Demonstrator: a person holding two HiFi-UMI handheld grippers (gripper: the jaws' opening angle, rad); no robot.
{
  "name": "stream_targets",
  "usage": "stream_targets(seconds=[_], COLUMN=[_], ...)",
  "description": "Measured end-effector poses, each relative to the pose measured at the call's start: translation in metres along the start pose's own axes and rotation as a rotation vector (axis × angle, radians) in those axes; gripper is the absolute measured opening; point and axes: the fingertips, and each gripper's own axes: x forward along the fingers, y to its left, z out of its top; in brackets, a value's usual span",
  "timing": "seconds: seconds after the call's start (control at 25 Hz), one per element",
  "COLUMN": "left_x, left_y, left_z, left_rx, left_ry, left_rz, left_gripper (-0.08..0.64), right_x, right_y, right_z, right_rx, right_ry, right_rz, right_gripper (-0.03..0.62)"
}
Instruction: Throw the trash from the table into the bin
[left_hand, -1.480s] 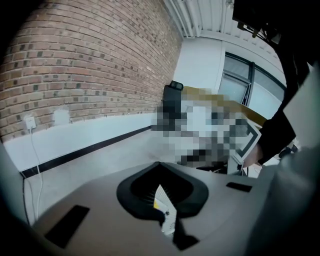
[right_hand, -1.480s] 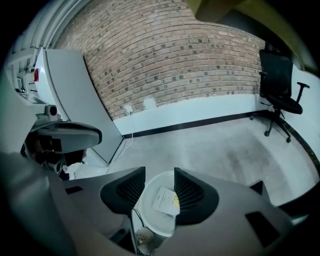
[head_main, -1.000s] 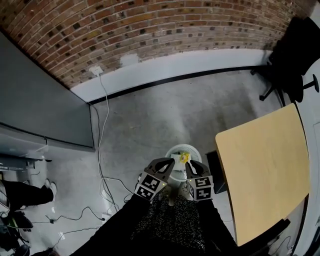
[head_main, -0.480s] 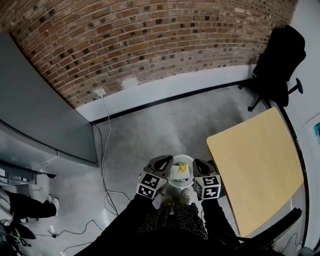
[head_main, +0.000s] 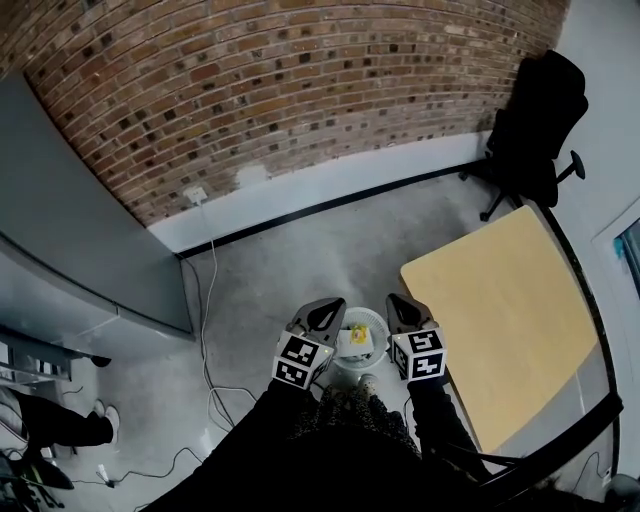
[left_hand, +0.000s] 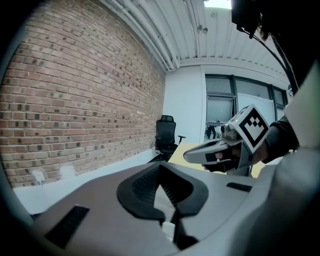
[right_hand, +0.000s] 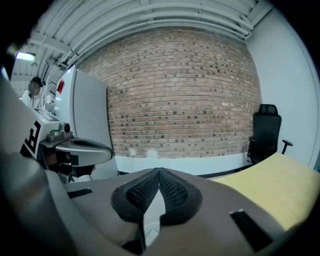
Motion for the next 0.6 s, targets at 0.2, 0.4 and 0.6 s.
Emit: stream_targets(seconds=[0.2,0.4,0.6], left_x=[-0.006,-0.007,-0.003], left_y=[0.014,0.018,0.014], left_z=[0.014,0.023,0.022], left_rx=[-0.013,-0.015,-0.012], left_ry=[-0.035,-0.06,-0.06], left_rz=[0.04,0.048,0.028], left_gripper=[-0.002,-0.002,-0.002], right_x=[-0.01,-0.016,-0.017], right_y=[-0.005,-0.002,0.002], right_z=[0.016,0.021,0.024], right_rx=[-0.003,0.008,0.029], right_ry=[-0.03,-0.04,-0.045], right_rz=[-0.021,-0.031,-0.005], right_gripper=[0.012,0.011,0.011])
